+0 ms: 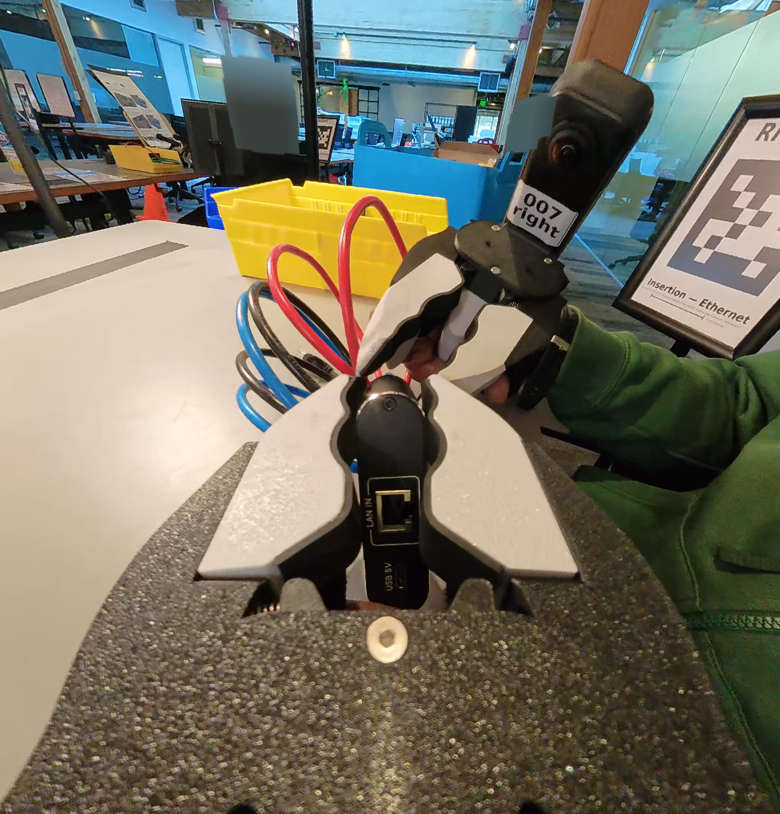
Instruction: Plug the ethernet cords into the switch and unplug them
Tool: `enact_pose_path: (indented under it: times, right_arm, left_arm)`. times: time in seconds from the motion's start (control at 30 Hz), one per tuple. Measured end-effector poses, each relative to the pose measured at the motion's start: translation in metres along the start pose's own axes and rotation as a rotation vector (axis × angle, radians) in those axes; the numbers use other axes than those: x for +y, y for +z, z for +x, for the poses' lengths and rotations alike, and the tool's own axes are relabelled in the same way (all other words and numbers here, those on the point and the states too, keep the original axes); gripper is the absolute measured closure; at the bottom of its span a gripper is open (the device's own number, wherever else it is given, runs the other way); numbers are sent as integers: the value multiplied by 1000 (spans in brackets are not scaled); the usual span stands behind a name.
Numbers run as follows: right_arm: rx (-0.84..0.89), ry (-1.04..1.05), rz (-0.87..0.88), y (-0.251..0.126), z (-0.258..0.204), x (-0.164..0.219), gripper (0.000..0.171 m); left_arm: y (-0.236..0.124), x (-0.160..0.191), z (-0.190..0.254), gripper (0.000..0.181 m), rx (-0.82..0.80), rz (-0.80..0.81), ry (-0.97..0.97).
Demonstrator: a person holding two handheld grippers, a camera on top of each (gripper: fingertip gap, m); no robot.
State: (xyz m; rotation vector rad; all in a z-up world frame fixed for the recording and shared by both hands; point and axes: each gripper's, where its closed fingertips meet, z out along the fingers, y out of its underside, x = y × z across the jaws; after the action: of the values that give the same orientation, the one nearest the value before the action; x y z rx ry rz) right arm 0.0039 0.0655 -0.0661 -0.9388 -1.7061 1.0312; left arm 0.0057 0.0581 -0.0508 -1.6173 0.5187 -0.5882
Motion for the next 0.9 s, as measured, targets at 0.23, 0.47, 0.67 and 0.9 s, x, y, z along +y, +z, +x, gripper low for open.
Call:
enact_pose_path:
  times: [0.23, 0.47, 0.67, 0.9]
  right_arm:
    - [-54, -21, -52, 7, -11, 6, 143]
    - [32, -132, -86, 7, -3, 6, 153]
    - [122, -314, -107, 4, 1, 3, 156]
    - [186, -375, -115, 5, 7, 2, 159]
  left_arm:
    - [0, 1, 3, 154, 6, -7, 38]
    - [1, 1, 2, 154, -20, -12, 77]
    - [1, 3, 9, 136, 6, -22, 127]
    - [-1, 17, -7, 141, -72, -128, 62]
